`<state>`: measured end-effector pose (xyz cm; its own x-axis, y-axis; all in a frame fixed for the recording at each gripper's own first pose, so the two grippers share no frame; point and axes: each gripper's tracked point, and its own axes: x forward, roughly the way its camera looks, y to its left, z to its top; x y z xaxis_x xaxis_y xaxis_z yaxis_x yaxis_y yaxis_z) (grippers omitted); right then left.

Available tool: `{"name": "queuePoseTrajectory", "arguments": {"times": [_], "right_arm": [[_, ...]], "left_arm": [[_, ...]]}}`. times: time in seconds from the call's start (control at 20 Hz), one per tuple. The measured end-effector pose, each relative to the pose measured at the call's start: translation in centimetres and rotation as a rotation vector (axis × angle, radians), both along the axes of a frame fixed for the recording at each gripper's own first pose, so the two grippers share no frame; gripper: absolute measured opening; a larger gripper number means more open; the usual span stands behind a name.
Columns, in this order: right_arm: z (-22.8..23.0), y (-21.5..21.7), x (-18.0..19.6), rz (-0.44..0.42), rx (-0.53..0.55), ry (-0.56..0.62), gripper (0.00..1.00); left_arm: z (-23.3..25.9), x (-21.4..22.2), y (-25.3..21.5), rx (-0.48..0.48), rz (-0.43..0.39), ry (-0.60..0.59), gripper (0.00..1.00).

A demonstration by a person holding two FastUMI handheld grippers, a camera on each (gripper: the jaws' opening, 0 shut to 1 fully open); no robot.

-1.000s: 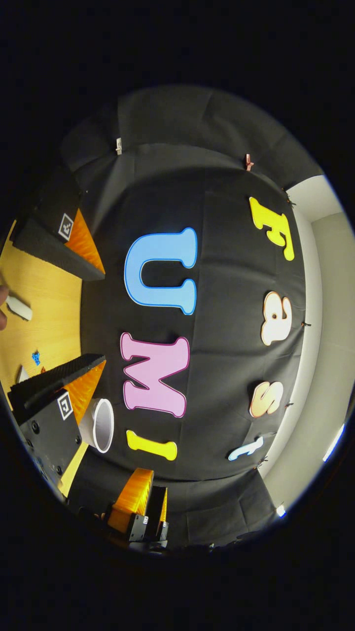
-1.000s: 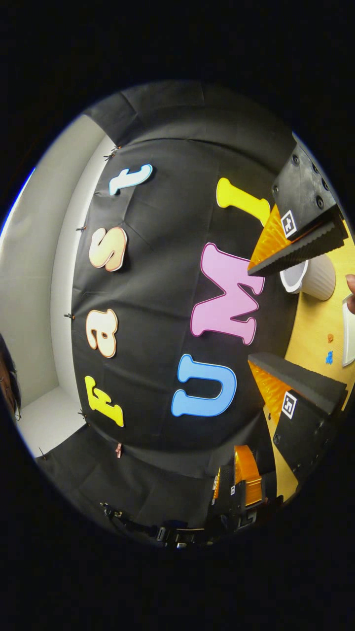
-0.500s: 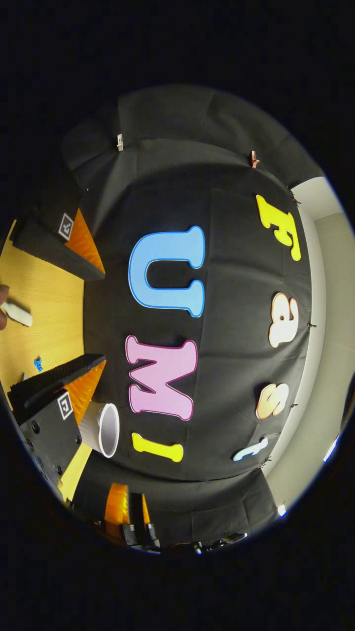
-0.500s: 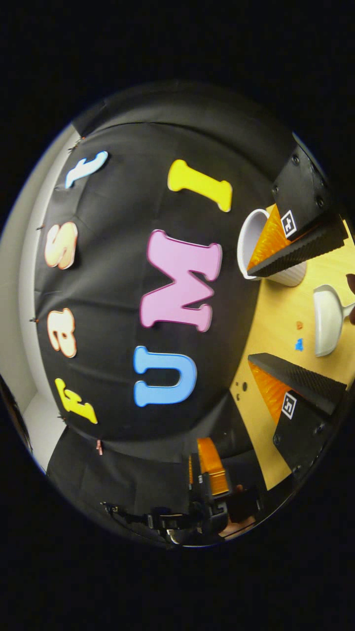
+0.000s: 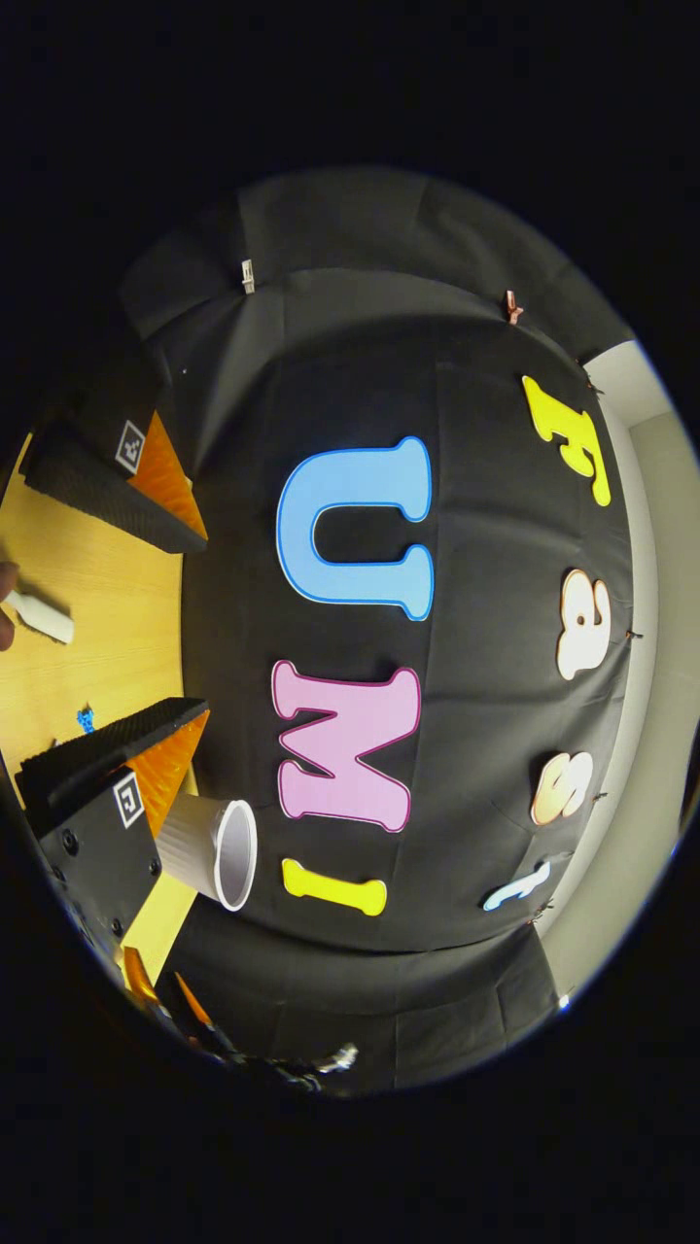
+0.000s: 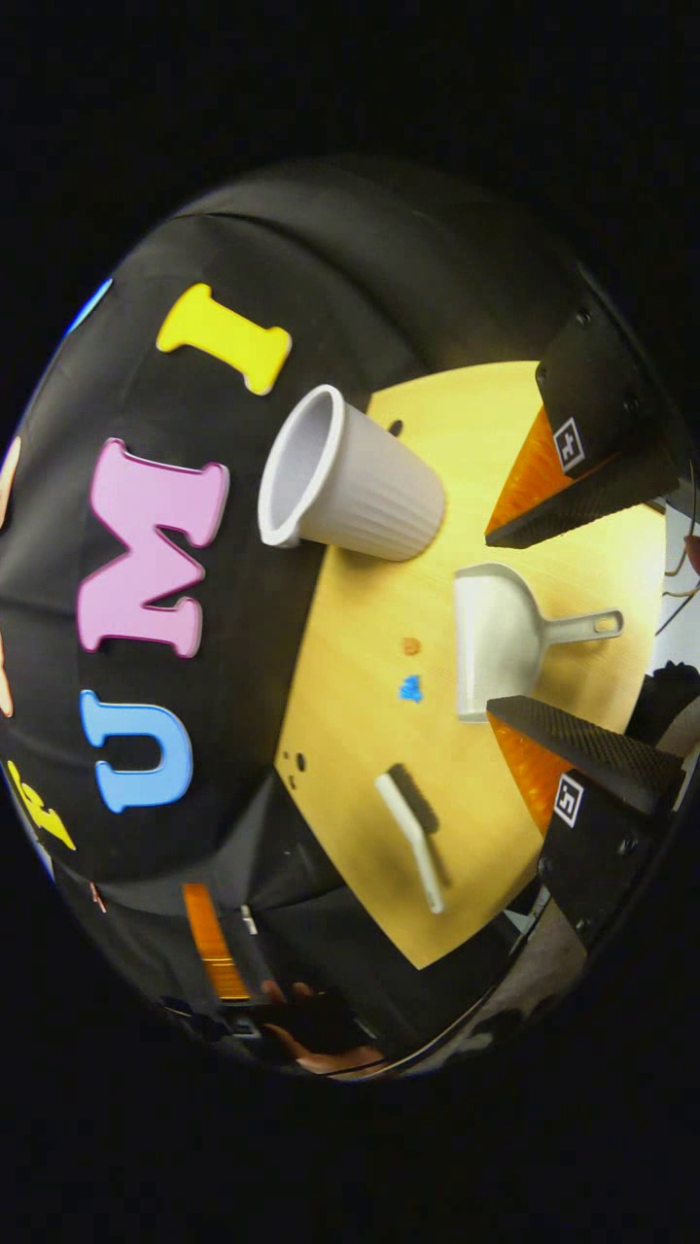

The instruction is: Pick up the small broom and dustpan from the desktop, sweep the trash into the dustpan with the broom, and then empty the trash into the garbage bin.

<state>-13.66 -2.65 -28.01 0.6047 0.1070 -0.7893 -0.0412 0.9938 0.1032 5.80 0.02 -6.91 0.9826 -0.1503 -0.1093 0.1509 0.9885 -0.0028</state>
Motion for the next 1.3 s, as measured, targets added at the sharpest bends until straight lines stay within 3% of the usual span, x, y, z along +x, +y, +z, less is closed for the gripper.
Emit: {"name": "queuePoseTrajectory", "arguments": {"times": [0.3,0.9,1.3], "right_arm": [[-7.8,1.0,-2.9,0.063,-0.004,0.226,0.94],[-18.2,2.7,-2.9,0.075,0.047,0.419,0.93],[-21.8,3.9,-1.6,0.082,0.050,0.480,0.93]], "left_arm": [[-1.0,-0.1,-0.3,0.034,0.005,0.023,0.95],[-2.2,-0.7,0.6,0.062,0.060,0.066,0.95],[-3.0,-0.3,0.9,0.072,0.075,0.093,0.95]]}}
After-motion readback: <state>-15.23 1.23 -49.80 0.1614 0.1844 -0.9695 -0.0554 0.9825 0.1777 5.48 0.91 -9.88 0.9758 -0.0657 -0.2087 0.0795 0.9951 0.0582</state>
